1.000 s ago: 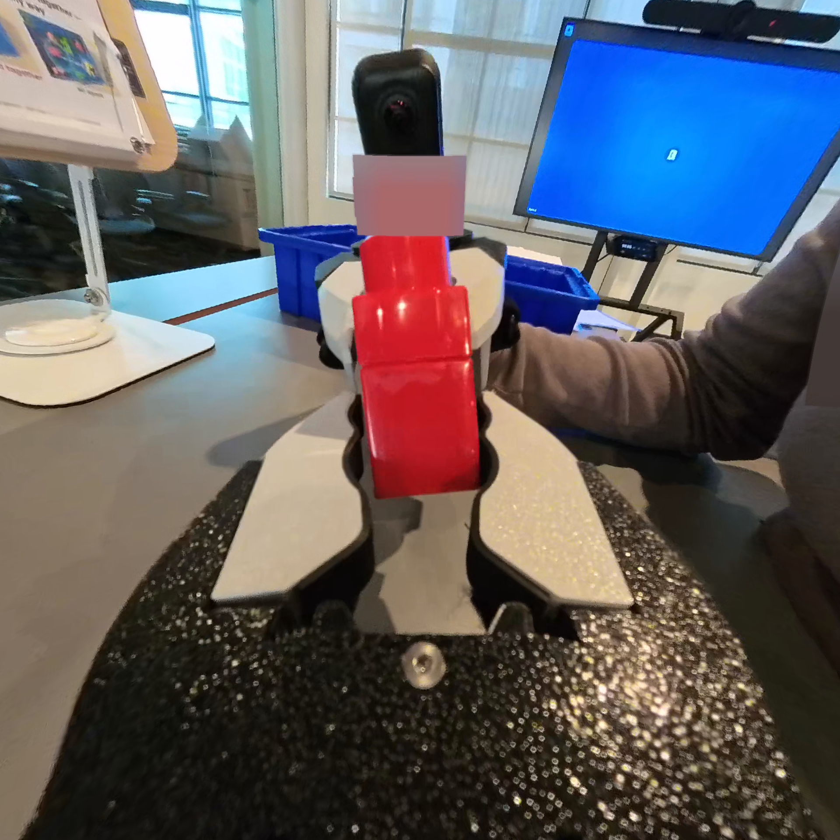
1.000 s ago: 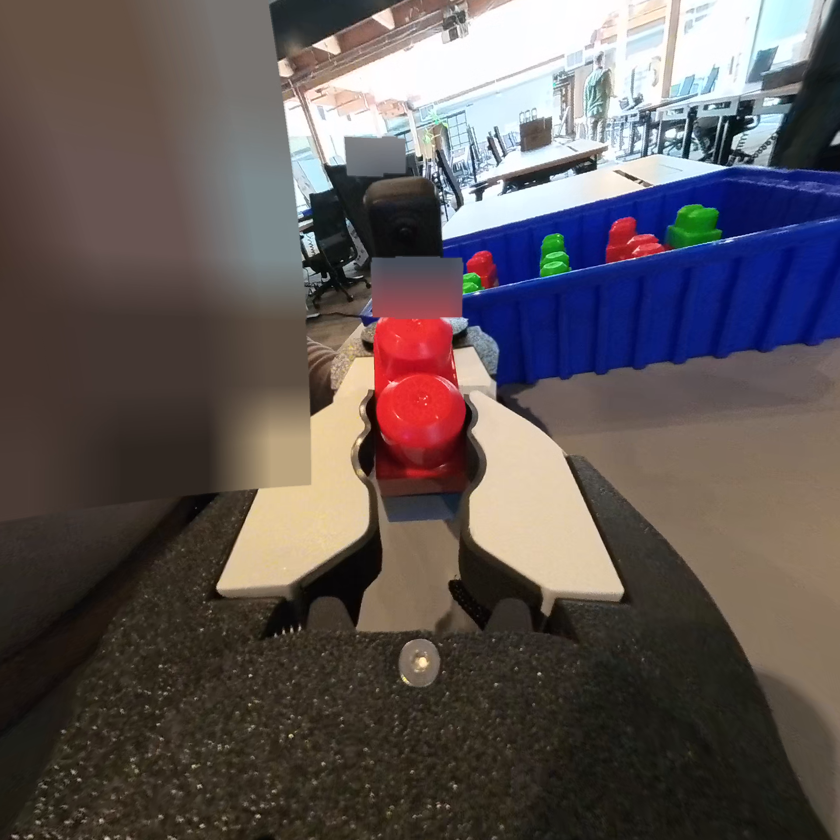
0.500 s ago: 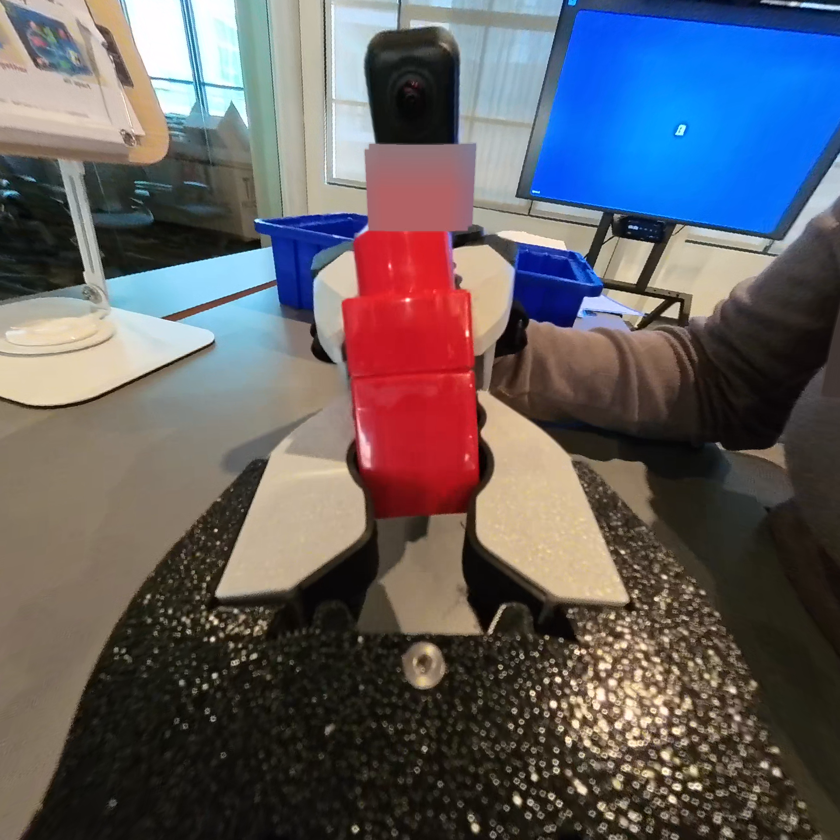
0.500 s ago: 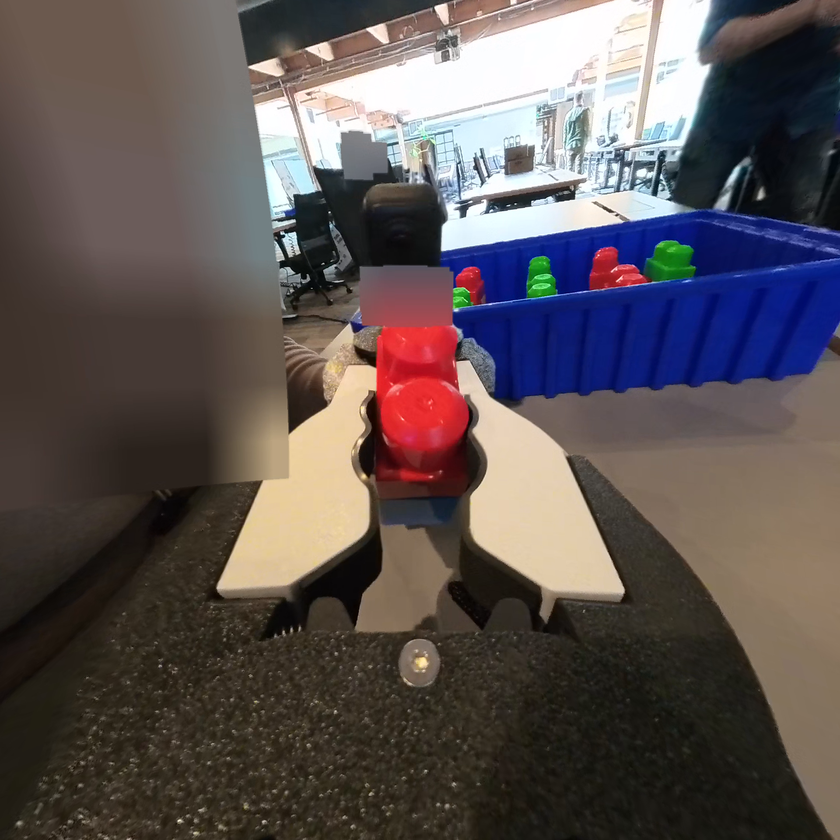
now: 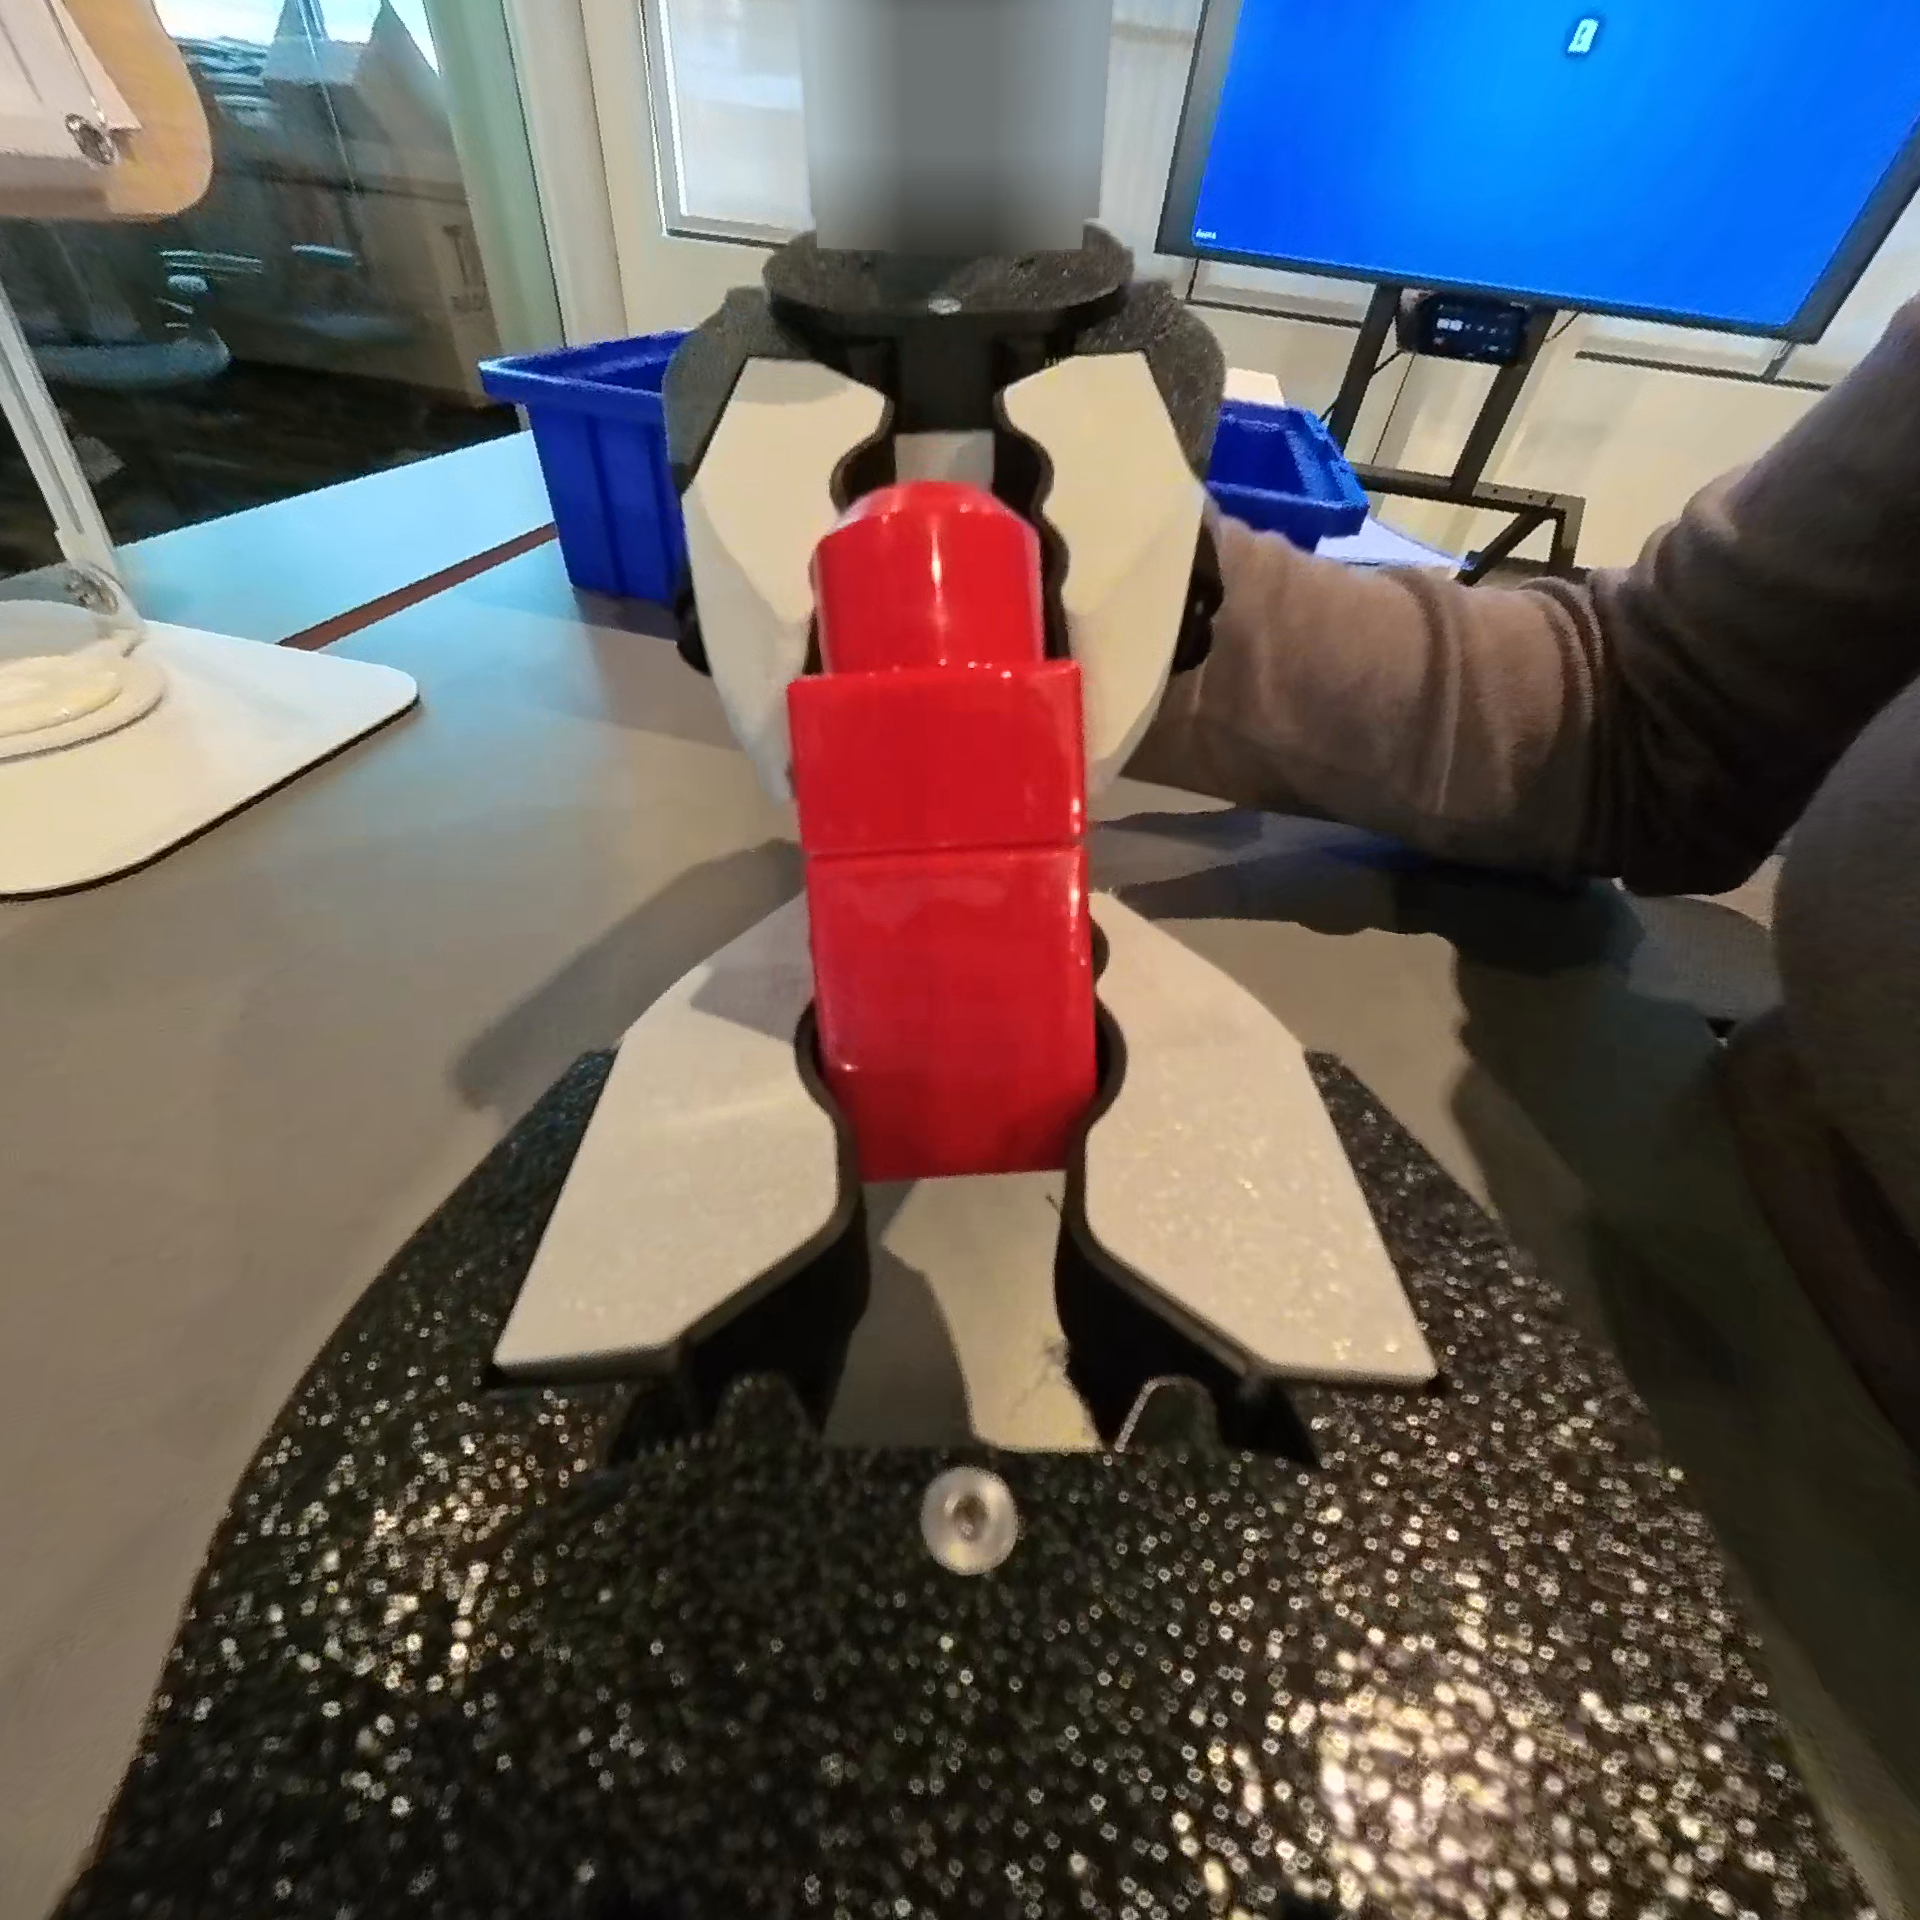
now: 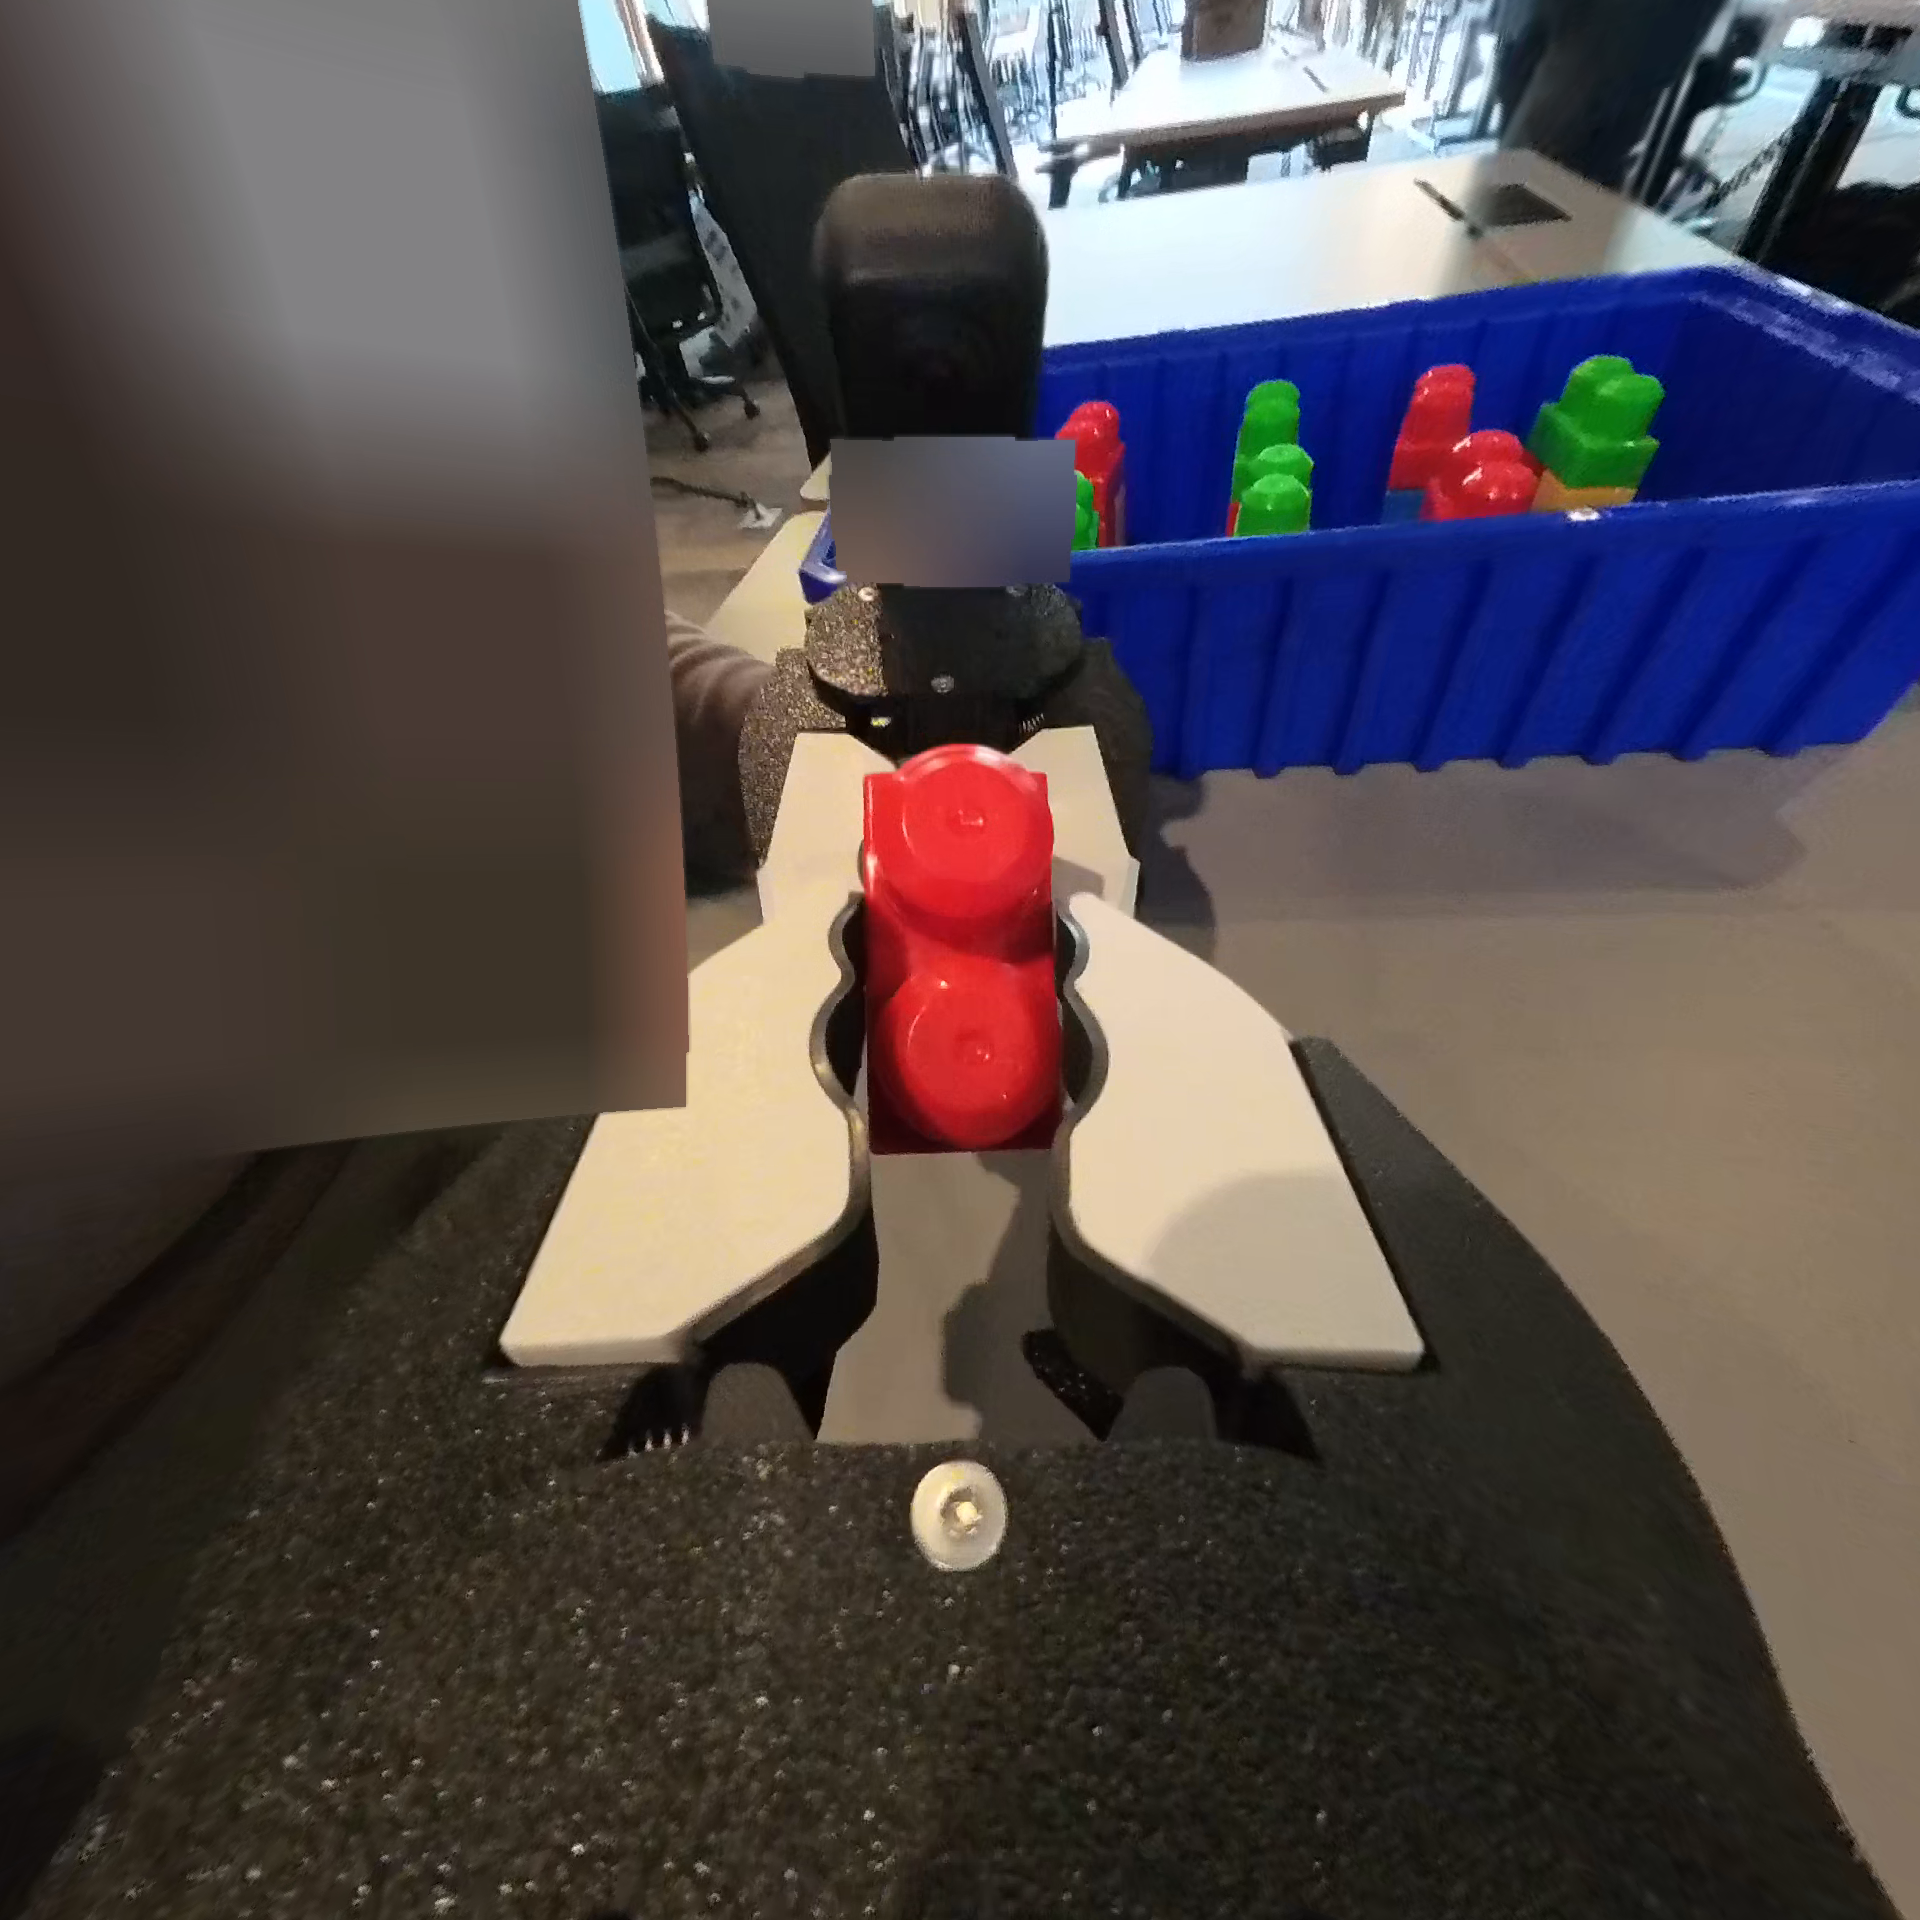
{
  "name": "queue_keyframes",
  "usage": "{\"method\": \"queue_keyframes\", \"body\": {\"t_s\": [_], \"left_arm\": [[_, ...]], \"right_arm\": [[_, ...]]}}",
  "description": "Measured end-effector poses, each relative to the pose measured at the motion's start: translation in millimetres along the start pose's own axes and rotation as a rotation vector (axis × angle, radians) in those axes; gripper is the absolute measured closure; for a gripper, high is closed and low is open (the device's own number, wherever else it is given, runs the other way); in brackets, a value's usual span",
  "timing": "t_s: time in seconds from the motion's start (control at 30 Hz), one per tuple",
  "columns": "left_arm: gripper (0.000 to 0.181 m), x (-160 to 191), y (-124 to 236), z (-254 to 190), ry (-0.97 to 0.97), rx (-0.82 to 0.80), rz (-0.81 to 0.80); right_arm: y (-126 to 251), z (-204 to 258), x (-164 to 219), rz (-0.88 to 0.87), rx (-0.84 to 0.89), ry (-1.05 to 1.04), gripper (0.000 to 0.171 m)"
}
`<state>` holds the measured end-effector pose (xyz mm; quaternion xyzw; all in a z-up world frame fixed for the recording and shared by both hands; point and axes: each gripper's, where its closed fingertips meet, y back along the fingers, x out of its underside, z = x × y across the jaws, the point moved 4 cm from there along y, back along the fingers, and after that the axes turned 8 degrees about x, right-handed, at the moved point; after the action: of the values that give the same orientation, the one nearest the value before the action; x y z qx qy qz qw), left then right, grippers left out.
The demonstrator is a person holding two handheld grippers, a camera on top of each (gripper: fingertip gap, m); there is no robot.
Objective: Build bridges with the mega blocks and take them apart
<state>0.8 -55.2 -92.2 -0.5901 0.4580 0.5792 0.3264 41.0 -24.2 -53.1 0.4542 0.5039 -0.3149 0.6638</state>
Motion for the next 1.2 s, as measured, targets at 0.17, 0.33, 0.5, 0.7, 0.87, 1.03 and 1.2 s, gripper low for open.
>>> {"method": "queue_keyframes", "body": {"t_s": [0.17, 0.33, 0.5, 0.7, 0.87, 1.03, 1.2], "left_arm": [[0.14, 0, -1, -2, 0.007, 0.014, -0.001], [0.14, 1, -2, -4, 0.014, 0.043, 0.017], [0.14, 3, -6, -10, 0.021, 0.091, 0.033], [0.14, 0, -3, 0, 0.02, -0.001, 0.016], [0.14, -1, -6, -7, 0.032, 0.062, 0.012], [0.14, 1, -7, -5, 0.057, 0.061, 0.009], [0.14, 2, -2, 3, 0.051, -0.005, 0.024]], "right_arm": [[2, 2, 0, 0.025, 0.0, 0.004, 0.138], [3, 3, 2, 0.015, -0.04, -0.023, 0.138], [7, 6, 5, 0.011, -0.099, -0.05, 0.138], [6, 1, 0, 0.02, 0.02, 0.041, 0.138], [10, 5, 1, -0.036, -0.096, -0.05, 0.138], [9, 1, 3, -0.067, -0.095, -0.068, 0.138], [13, -3, -2, -0.049, 0.01, 0.013, 0.138]]}}
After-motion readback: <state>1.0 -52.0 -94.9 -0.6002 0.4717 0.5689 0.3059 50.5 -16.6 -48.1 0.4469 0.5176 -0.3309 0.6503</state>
